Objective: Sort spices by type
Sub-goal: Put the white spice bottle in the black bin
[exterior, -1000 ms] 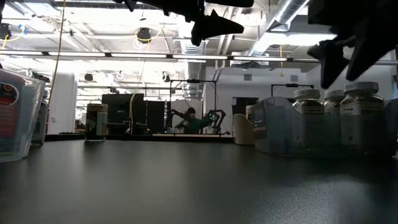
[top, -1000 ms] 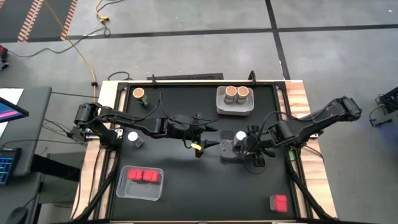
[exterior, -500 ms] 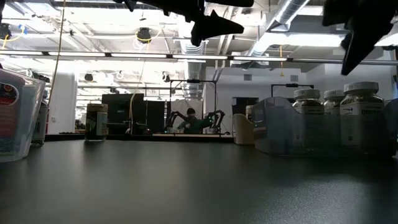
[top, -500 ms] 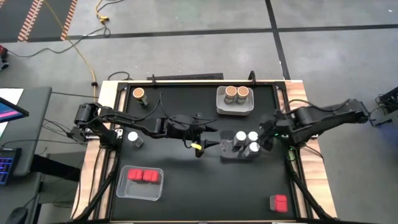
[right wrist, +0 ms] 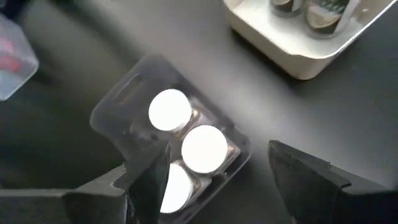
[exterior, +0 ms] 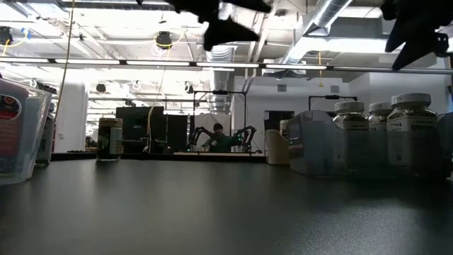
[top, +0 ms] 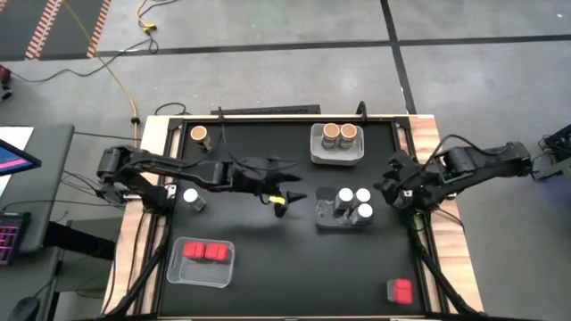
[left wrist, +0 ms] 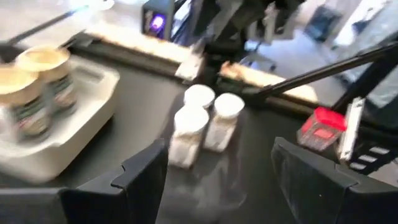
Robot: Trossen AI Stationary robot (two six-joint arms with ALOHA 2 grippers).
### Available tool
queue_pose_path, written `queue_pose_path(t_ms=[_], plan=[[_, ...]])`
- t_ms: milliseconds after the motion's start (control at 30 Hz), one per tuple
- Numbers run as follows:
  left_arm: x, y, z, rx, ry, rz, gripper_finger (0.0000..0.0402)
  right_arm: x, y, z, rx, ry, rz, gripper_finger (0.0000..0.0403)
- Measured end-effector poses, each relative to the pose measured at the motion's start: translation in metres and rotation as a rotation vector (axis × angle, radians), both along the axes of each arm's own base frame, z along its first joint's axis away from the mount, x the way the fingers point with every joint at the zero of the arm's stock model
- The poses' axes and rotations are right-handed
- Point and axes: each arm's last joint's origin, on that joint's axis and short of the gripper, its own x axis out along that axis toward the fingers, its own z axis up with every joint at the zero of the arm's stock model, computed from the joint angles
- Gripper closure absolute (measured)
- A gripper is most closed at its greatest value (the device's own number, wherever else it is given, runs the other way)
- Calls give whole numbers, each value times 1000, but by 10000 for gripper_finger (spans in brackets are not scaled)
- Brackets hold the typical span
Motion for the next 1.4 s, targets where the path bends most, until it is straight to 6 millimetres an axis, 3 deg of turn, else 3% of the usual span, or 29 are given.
queue_pose_path(t_ms=[300, 567, 733, 1100, 1400], plan=[[-44, 10, 21, -27, 150, 104, 139, 3, 0, -1, -23, 10, -19, 106], [-63, 11, 38, 0, 124, 107, 139, 3, -1, -1, -33, 10, -27, 106], [-79, 11, 38, -25, 209, 120, 139, 3, -1, -1, -9, 0, -58, 106], [-139, 13, 42, -129, 433, 217, 139, 5, -1, -2, 6, -4, -99, 106], [-175, 14, 36, -12, 656, 171, 139, 11, 0, -5, -25, 24, -101, 106]])
